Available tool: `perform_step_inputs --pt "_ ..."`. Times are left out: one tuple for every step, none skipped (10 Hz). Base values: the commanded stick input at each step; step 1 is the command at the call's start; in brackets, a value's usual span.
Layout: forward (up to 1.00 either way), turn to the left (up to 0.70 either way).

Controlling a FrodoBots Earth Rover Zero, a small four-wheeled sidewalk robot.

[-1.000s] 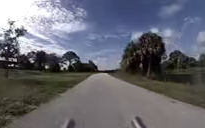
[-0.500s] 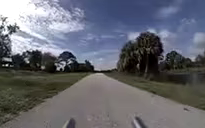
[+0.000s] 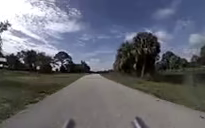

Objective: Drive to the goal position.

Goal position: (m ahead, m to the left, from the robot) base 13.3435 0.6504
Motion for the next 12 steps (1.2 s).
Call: perform_step_inputs --pt "0.69 0.03" --pt "0.69 0.03" --pt "0.69 0.17" --pt "0.69 0.31" --pt "0.69 0.34" --pt "0.69 0.34" --pt "0.69 0.34" --pt "0.69 0.34" --pt "0.69 0.34" --pt "0.69 0.07" --pt "0.69 0.17" --pt "0.69 0.31"
